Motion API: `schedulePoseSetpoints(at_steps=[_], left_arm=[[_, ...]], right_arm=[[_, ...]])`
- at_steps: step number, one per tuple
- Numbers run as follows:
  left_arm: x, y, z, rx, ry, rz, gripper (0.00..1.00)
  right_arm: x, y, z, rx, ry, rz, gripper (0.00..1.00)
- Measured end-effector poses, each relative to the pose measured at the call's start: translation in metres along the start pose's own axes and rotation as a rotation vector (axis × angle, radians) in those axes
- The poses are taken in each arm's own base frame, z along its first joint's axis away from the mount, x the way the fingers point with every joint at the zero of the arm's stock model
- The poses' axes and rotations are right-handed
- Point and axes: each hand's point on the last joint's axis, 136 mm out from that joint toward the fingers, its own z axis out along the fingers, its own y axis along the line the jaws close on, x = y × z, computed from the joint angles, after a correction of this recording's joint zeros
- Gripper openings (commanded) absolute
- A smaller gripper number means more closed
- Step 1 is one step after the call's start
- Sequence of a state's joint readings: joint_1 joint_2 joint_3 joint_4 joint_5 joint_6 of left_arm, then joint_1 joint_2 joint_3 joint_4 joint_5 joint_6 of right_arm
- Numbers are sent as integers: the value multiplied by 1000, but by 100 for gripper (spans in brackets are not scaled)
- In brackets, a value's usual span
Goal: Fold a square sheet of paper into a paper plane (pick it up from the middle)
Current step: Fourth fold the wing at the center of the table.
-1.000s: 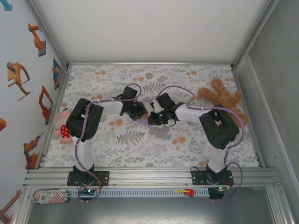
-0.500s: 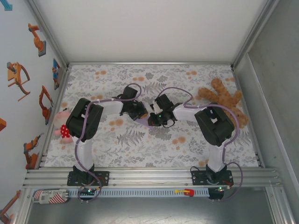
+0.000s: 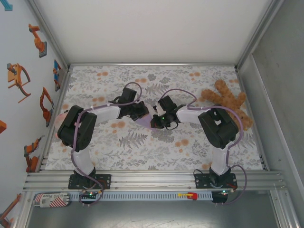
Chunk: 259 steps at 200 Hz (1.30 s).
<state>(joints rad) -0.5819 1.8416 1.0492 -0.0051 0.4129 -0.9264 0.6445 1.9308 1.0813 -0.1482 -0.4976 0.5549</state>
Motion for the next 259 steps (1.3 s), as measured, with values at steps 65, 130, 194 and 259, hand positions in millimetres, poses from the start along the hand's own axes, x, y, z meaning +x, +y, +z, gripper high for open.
schedulePoseSetpoints(at_steps=[65, 130, 194, 259], left_arm=[[30, 9, 15, -10, 71, 41, 5], [29, 25, 25, -61, 86, 66, 6], [10, 32, 21, -94, 85, 94, 8], [-32, 52, 11, -110, 56, 64, 8]], right_arm=[[0, 0, 0, -7, 5, 8, 0], [0, -1, 1, -11, 10, 15, 0], [1, -3, 0, -7, 14, 21, 0], [2, -4, 0, -18, 13, 22, 0]])
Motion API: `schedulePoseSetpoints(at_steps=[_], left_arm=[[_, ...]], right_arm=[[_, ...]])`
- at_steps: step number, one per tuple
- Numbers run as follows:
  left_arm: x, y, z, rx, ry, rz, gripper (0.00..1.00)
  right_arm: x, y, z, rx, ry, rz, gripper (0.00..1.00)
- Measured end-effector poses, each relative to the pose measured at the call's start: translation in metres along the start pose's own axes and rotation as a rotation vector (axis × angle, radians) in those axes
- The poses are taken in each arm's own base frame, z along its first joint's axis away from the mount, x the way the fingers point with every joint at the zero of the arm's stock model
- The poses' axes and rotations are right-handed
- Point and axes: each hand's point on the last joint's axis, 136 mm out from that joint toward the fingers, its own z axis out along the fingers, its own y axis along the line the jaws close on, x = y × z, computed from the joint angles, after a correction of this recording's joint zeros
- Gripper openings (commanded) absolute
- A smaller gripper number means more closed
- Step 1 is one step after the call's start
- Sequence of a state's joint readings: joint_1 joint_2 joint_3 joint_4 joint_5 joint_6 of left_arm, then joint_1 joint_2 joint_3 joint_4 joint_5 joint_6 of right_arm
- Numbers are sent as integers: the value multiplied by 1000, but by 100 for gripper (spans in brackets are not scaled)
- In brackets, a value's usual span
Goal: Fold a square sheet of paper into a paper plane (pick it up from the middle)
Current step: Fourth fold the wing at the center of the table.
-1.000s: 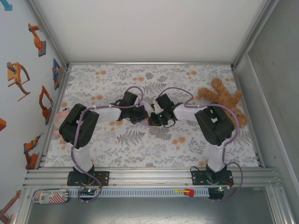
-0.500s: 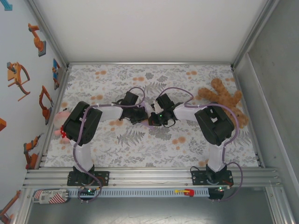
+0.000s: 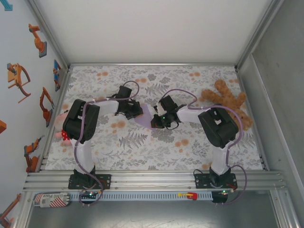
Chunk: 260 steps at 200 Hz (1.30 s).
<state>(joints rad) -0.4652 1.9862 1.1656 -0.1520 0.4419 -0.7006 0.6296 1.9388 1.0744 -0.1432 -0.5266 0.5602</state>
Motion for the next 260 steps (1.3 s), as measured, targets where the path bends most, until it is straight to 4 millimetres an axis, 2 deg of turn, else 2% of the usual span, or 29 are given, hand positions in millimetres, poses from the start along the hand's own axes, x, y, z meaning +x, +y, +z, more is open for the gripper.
schedulePoseSetpoints(at_steps=[59, 129, 173, 192, 216, 233, 244, 260], left_arm=[[-14, 7, -2, 2, 17, -15, 8], [-45, 27, -13, -21, -18, -54, 9], [-58, 34, -17, -26, -39, -74, 11], [-71, 40, -21, -46, -72, -83, 13], [-96, 52, -34, -91, -157, -95, 15], [-106, 57, -45, -109, -208, -109, 19], [-108, 53, -57, -104, -243, -108, 22], [-105, 40, -81, -77, -299, -101, 29]], right_arm=[[0, 0, 0, -4, 0, 1, 0], [0, -1, 0, -16, -7, -2, 0], [0, 0, 0, -27, -13, 9, 0], [0, 1, 0, -34, -15, 14, 0], [-1, 2, -2, -45, -20, 38, 0], [-1, 3, -4, -50, -26, 66, 0], [-4, 6, -7, -60, -41, 80, 0], [-14, 17, -16, -86, -83, 79, 8]])
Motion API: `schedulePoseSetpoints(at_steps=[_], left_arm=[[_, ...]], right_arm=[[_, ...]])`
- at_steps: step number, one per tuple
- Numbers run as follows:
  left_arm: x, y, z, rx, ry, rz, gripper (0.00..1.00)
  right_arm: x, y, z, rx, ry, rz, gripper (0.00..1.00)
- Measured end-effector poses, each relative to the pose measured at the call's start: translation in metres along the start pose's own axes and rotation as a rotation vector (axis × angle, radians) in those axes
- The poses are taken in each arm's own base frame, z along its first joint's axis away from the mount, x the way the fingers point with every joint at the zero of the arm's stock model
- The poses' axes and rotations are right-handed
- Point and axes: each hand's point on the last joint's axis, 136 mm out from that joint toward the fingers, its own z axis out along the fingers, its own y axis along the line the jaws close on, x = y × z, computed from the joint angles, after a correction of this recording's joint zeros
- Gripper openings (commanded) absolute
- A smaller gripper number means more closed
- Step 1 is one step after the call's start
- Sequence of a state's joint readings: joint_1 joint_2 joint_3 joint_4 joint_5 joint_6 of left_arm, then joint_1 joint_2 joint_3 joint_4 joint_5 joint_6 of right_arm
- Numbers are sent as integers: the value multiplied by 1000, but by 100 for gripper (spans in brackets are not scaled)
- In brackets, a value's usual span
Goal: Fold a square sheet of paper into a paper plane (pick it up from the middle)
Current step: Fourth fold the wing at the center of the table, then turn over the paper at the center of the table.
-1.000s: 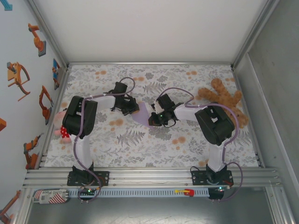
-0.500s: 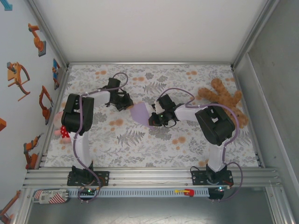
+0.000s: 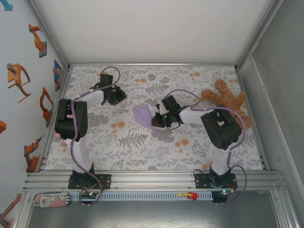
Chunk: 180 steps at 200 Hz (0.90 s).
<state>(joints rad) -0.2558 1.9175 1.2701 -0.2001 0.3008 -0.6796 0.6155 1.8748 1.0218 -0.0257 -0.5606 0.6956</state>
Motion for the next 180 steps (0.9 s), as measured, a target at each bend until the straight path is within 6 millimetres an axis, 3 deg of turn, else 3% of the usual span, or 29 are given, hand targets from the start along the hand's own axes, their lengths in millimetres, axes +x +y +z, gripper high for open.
schedulePoseSetpoints(at_steps=[34, 57, 90, 116, 180], left_arm=[[7, -21, -65, 93, -122, -4, 47], [25, -16, -89, 119, -148, -24, 55], [59, 10, -93, 100, -121, -91, 65], [77, 24, -93, 89, -103, -138, 69], [83, 26, -92, 112, -97, -178, 71]], right_arm=[[-29, 39, -32, -78, -137, -77, 23], [-44, 37, -44, -75, -192, -82, 28], [-52, 9, -37, -28, -177, -56, 30], [-57, 6, -22, -28, -132, -81, 30], [-62, 13, -1, -90, -42, -166, 30]])
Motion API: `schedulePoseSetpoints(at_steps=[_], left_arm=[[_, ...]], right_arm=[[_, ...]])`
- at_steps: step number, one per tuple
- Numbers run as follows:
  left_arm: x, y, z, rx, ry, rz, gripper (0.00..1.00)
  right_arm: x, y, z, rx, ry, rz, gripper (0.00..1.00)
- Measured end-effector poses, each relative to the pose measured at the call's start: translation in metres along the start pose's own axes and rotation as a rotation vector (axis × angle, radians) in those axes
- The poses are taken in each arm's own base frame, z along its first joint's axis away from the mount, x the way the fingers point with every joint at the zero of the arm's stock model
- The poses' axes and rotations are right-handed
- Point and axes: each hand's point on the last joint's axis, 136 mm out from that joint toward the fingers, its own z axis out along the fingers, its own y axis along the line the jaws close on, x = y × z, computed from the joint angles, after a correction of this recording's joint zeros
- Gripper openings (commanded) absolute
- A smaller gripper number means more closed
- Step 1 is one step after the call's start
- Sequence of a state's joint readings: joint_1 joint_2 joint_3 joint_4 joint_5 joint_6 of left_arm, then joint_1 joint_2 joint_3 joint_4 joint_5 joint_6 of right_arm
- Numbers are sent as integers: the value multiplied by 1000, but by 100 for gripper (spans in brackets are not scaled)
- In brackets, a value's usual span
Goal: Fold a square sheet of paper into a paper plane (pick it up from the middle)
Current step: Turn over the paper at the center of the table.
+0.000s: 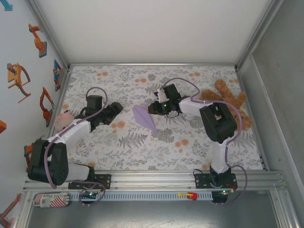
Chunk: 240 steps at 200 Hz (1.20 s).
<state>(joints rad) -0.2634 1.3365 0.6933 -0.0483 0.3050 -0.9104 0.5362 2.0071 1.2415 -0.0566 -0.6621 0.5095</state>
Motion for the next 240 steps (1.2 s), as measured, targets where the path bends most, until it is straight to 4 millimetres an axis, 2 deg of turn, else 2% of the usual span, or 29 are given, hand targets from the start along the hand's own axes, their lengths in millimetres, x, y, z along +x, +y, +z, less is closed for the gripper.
schedulePoseSetpoints(at_steps=[33, 63, 103, 144, 166, 216, 240], left_arm=[[1, -5, 0, 18, 2, 3, 72], [2, -7, 1, 24, 5, 2, 72], [3, -8, 1, 26, 9, 2, 72], [11, -17, 1, 62, 40, 11, 73], [18, -35, -1, 131, 62, 41, 73], [41, -92, -14, 340, 109, 148, 75], [46, -118, -24, 447, 109, 182, 75]], right_arm=[[6, 1, 8, -15, 49, -22, 29], [11, -1, 14, -16, 78, -37, 22], [13, 0, 16, -28, 96, -47, 0], [7, 8, 13, -54, 66, -50, 0], [1, 26, -1, -91, 17, -51, 0], [-34, 96, -59, -256, -173, -62, 0], [-48, 121, -81, -344, -244, -35, 0]])
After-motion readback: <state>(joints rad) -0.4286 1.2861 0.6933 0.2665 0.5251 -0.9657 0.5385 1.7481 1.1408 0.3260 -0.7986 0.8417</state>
